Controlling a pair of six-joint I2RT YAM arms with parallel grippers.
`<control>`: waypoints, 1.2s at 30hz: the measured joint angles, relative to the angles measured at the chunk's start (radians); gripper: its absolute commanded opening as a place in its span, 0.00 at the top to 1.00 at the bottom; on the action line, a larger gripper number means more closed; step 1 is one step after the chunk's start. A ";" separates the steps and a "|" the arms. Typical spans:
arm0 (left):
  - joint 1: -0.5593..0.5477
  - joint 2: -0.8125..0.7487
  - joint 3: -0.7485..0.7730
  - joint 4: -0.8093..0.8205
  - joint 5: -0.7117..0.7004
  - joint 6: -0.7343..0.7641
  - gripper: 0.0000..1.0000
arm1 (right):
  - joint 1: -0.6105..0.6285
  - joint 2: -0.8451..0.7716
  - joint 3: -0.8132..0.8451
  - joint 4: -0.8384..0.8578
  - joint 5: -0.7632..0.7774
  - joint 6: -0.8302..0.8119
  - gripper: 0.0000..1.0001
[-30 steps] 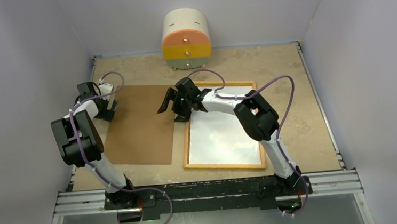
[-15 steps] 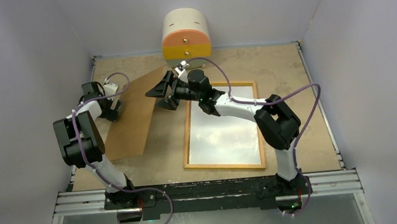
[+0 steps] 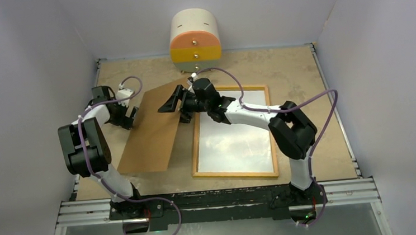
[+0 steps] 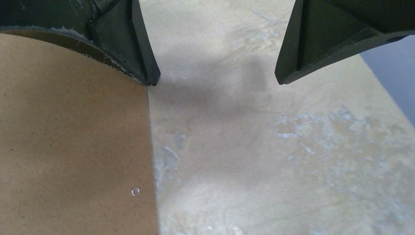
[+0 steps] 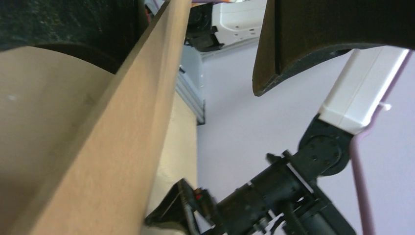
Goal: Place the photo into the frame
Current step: Pick up the photo frame item at the center of the board.
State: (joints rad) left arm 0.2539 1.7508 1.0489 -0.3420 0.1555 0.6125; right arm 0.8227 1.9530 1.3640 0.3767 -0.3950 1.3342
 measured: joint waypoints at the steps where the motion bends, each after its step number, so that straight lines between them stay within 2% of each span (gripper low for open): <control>1: 0.000 0.000 0.005 -0.015 0.006 -0.003 0.00 | 0.000 -0.014 -0.001 -0.038 0.021 -0.015 0.37; 4: -0.004 0.000 0.024 -0.089 0.029 -0.015 0.00 | 0.000 -0.079 -0.005 -0.168 0.097 -0.060 0.56; 6: -0.007 0.000 0.053 -0.145 0.051 -0.023 0.00 | 0.000 -0.126 -0.005 -0.239 0.147 -0.089 0.71; 7: -0.008 -0.001 0.075 -0.167 0.065 -0.026 0.00 | 0.000 -0.143 -0.005 -0.264 0.162 -0.098 0.84; 9: -0.008 -0.013 0.121 -0.199 0.104 -0.028 0.00 | 0.000 -0.166 0.009 -0.328 0.190 -0.116 0.99; 12: -0.008 -0.069 0.174 -0.232 0.179 -0.026 0.00 | 0.000 -0.167 0.026 -0.406 0.218 -0.133 1.00; 16: -0.008 -0.218 0.208 -0.278 0.337 0.004 0.00 | -0.002 -0.159 0.040 -0.470 0.220 -0.131 1.00; 22: -0.008 -0.520 0.225 -0.361 0.600 0.142 0.00 | -0.028 -0.161 0.041 -0.460 0.175 -0.051 1.00; 28: -0.008 -0.788 0.266 -0.416 0.788 0.263 0.01 | -0.066 -0.161 0.044 -0.409 0.109 0.097 1.00; 33: -0.009 -0.855 0.363 -0.552 0.900 0.379 0.01 | -0.106 -0.180 0.042 -0.357 0.066 0.209 1.00; 36: -0.010 -0.842 0.426 -0.664 0.939 0.460 0.02 | -0.140 -0.250 -0.027 -0.288 0.054 0.283 1.00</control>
State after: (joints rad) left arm 0.2443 0.9085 1.4746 -1.0058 1.0946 1.0721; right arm 0.6823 1.7027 1.3373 0.0887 -0.3412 1.6173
